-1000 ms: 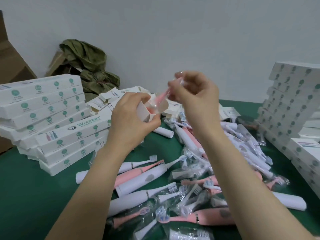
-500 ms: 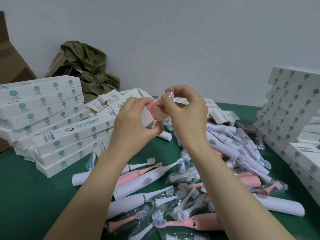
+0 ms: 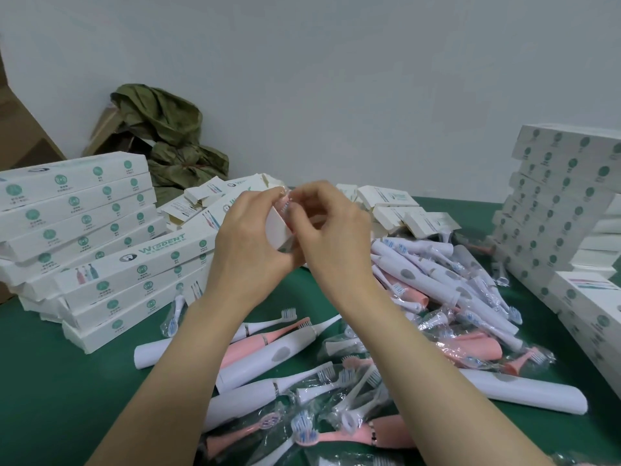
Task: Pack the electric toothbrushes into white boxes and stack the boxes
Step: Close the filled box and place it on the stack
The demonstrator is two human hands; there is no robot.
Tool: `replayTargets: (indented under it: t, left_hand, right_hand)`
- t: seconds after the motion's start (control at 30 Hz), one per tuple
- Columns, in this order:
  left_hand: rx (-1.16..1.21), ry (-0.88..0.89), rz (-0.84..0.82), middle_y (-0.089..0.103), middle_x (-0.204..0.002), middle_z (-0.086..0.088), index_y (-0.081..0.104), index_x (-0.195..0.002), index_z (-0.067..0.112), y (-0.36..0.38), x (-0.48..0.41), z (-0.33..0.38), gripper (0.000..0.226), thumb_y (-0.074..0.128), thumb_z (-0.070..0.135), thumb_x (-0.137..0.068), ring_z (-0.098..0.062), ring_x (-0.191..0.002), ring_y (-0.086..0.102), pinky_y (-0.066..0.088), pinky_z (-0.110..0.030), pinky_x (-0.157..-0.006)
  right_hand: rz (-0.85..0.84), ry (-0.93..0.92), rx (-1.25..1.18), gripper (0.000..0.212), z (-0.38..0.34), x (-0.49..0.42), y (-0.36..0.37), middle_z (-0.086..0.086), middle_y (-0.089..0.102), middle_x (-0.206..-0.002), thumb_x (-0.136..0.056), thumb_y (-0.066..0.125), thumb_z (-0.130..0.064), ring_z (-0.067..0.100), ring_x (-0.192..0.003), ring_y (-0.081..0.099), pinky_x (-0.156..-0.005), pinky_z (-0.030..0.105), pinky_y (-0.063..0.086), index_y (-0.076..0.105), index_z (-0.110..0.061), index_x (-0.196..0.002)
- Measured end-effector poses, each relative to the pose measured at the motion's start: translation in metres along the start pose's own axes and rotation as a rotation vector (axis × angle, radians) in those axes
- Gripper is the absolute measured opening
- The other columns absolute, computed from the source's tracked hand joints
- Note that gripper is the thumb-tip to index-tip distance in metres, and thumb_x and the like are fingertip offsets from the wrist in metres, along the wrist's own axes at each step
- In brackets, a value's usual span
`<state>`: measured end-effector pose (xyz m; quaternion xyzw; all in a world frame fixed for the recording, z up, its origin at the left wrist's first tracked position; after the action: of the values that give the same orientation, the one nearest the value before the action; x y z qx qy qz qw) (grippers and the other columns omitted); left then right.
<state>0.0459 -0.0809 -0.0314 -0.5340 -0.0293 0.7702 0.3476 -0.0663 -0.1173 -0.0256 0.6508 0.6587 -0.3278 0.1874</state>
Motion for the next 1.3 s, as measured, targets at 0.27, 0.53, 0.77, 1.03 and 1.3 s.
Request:
replayTargets:
  t: [0.27, 0.53, 0.77, 1.03, 1.3]
  left_hand:
    - [-0.009, 0.007, -0.001, 0.061, -0.109, -0.012, 0.060, -0.120, 0.002, -0.001, 0.000, 0.002, 0.061, 0.056, 0.031, -0.067, -0.016, -0.101, 0.051, 0.031, -0.010, -0.085]
    - [-0.020, 0.058, -0.030, 0.060, -0.108, -0.019, 0.058, -0.121, -0.004, 0.003, 0.001, 0.003, 0.062, 0.052, 0.011, -0.062, -0.011, -0.098, 0.046, 0.025, 0.001, -0.085]
    - [-0.037, 0.064, -0.091, 0.063, -0.112, -0.013, 0.058, -0.123, 0.000, 0.016, 0.004, 0.008, 0.067, 0.082, 0.009, -0.062, -0.023, -0.104, 0.056, 0.038, -0.020, -0.094]
    - [-0.137, 0.363, -0.209, 0.067, -0.097, -0.013, 0.053, -0.127, -0.008, 0.054, 0.034, 0.078, 0.084, 0.090, 0.016, -0.056, -0.028, -0.090, 0.064, 0.045, -0.028, -0.081]
    - [-0.110, 0.185, -0.019, 0.063, -0.112, -0.017, 0.045, -0.137, 0.002, -0.022, -0.024, 0.047, 0.081, 0.083, 0.017, -0.068, -0.030, -0.103, 0.057, 0.033, -0.021, -0.086]
  right_hand:
    - [-0.108, 0.012, 0.137, 0.016, 0.004, -0.001, 0.010, 0.004, 0.054, -0.096, -0.092, 0.057, -0.014, 0.013, -0.092, 0.049, -0.081, 0.014, 0.034, 0.072, -0.013, -0.097]
    - [-0.410, -0.027, 0.294, 0.033, 0.017, 0.004, 0.036, 0.004, 0.037, -0.092, -0.093, 0.038, -0.007, 0.025, -0.103, 0.035, -0.092, 0.033, 0.032, 0.067, -0.013, -0.107]
    - [-0.217, 0.068, 0.019, 0.031, 0.027, -0.008, 0.003, -0.007, 0.057, -0.087, -0.086, 0.050, -0.002, 0.006, -0.083, 0.052, -0.074, 0.019, 0.041, 0.070, -0.026, -0.085]
    - [0.106, 0.394, -0.358, 0.036, 0.079, -0.006, -0.076, -0.009, 0.062, -0.058, -0.085, 0.041, 0.009, 0.004, -0.049, 0.051, -0.050, 0.015, 0.044, 0.064, -0.011, -0.067]
    - [-0.232, 0.470, 0.170, 0.027, 0.109, 0.011, -0.060, 0.001, 0.064, -0.073, -0.090, 0.052, -0.003, 0.014, -0.064, 0.053, -0.067, 0.028, 0.047, 0.068, -0.017, -0.074]
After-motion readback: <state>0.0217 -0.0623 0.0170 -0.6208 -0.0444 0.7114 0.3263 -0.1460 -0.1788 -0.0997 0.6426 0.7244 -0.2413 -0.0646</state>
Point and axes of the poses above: each hand's wrist, its own x-axis away from the middle knuckle, its own y-axis out of the palm, z = x × y, the point moved 9 cm from there along -x, towards the middle knuckle
